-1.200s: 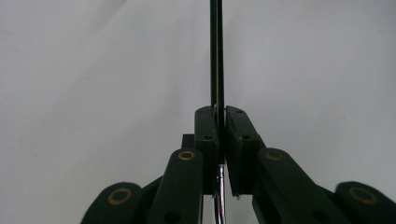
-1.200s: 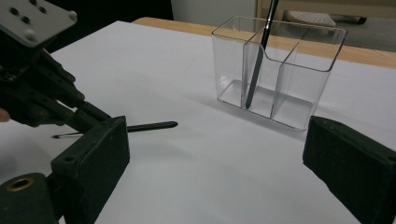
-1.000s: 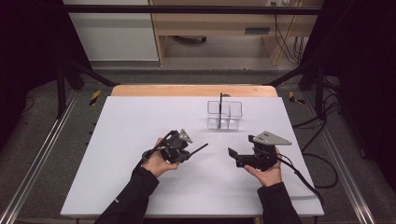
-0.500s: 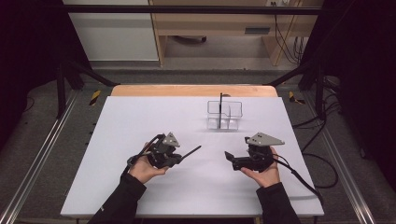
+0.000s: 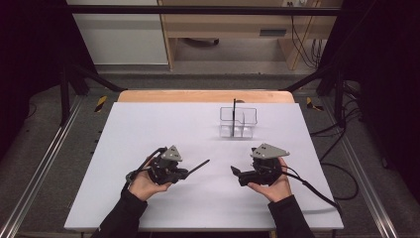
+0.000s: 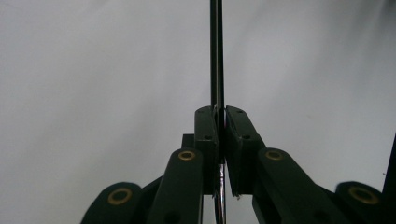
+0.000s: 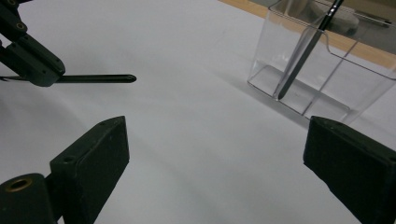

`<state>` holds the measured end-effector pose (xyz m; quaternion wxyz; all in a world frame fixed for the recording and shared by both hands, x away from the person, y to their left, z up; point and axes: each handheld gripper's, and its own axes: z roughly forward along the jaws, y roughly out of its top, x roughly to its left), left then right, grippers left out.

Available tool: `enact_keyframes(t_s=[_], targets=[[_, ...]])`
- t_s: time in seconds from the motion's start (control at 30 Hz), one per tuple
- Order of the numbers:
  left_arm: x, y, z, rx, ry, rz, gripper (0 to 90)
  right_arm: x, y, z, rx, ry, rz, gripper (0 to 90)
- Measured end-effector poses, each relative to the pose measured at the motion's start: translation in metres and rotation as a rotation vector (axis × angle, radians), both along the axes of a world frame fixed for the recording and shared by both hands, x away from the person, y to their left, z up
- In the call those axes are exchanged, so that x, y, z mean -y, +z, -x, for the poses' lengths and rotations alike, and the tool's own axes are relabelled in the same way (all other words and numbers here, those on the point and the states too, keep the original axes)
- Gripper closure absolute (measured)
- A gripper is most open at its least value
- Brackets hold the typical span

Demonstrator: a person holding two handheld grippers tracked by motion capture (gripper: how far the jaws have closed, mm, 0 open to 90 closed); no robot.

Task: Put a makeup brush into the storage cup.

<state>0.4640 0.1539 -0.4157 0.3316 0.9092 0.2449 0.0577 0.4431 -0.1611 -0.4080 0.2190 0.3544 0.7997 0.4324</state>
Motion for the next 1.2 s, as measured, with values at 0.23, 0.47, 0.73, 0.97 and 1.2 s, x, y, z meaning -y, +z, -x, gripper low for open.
enact_keyframes(t_s=[0.23, 0.47, 0.73, 0.97, 1.2], targets=[[-0.002, 0.002, 0.004, 0.003, -0.018, 0.012, 83.4, -0.009, 0.003, 0.004, 0.004, 0.03, 0.021, 7.5], [0.002, 0.002, 0.006, -0.007, -0.049, 0.007, 83.4, -0.018, 0.006, 0.007, 0.007, 0.07, 0.062, 7.4], [0.003, 0.011, 0.009, 0.004, -0.07, 0.004, 83.4, -0.024, 0.012, 0.01, 0.02, 0.104, 0.095, 7.8], [0.01, 0.019, 0.009, 0.011, -0.094, -0.003, 83.4, -0.036, 0.02, 0.011, 0.034, 0.159, 0.163, 8.2], [0.014, 0.023, 0.007, 0.005, -0.116, -0.006, 83.4, -0.045, 0.028, 0.014, 0.042, 0.209, 0.222, 8.4]])
